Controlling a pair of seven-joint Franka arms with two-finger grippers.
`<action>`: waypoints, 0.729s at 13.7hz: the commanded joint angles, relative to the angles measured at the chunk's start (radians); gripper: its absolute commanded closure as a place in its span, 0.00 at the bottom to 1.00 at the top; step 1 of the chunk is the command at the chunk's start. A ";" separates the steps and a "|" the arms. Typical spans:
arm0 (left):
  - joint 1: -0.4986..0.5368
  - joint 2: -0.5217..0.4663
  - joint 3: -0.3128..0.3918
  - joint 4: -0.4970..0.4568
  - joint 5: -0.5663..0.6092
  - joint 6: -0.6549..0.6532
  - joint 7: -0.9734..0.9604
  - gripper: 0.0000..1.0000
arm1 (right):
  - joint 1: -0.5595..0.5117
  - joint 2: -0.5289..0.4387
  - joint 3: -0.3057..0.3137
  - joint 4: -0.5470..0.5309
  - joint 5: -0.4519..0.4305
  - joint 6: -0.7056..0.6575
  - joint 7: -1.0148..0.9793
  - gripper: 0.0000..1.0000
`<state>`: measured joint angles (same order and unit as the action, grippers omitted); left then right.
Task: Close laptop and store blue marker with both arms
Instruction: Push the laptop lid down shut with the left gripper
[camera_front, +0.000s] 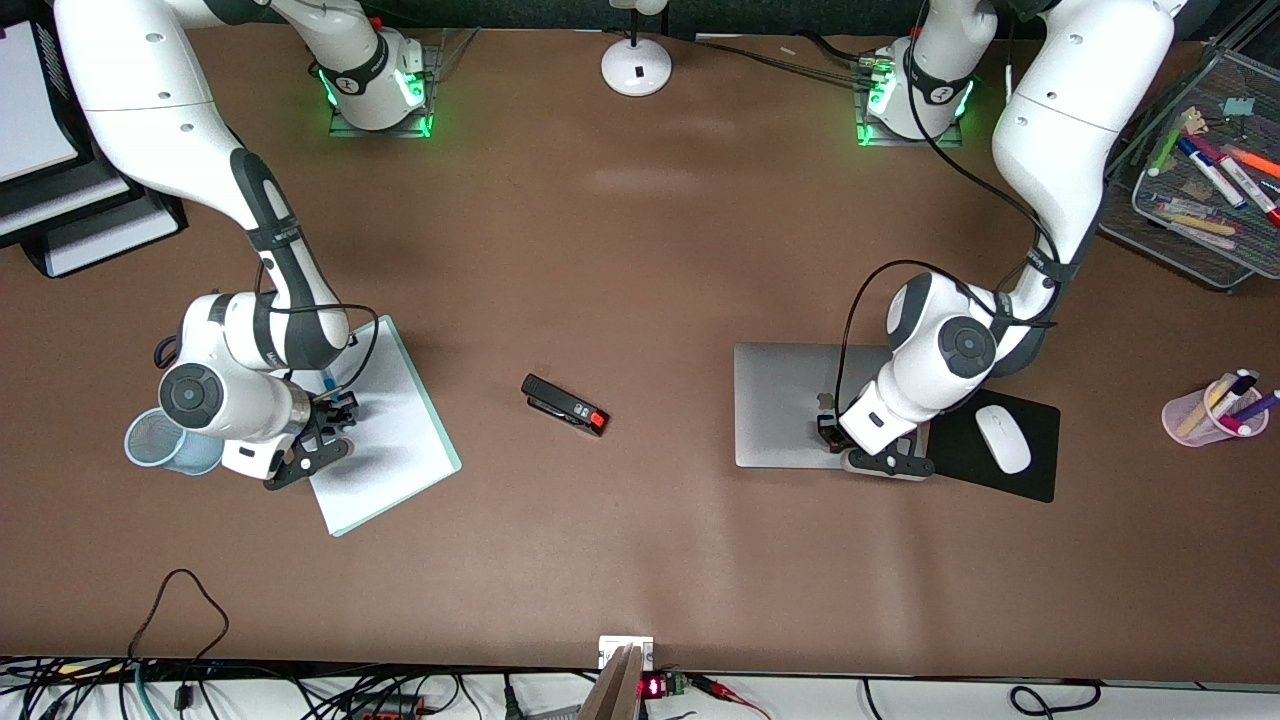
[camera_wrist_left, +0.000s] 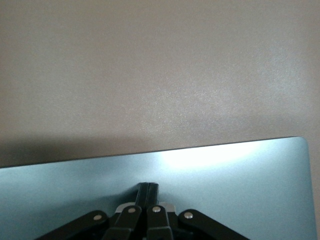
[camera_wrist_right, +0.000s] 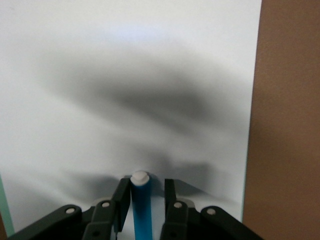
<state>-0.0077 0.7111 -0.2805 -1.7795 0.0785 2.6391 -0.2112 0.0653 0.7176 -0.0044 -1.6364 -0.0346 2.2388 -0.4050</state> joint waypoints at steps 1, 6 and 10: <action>-0.009 0.021 0.009 0.028 0.021 0.004 0.007 1.00 | 0.001 0.009 0.001 0.010 0.005 0.008 -0.005 0.67; 0.003 0.010 0.011 0.028 0.029 -0.002 0.003 1.00 | 0.001 0.009 0.000 0.010 0.004 0.008 -0.006 0.70; 0.006 -0.105 0.006 0.058 0.029 -0.225 0.004 1.00 | 0.001 0.014 0.000 0.010 0.004 0.008 -0.006 0.71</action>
<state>-0.0019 0.6841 -0.2742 -1.7400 0.0811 2.5445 -0.2104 0.0654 0.7189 -0.0043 -1.6363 -0.0346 2.2396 -0.4050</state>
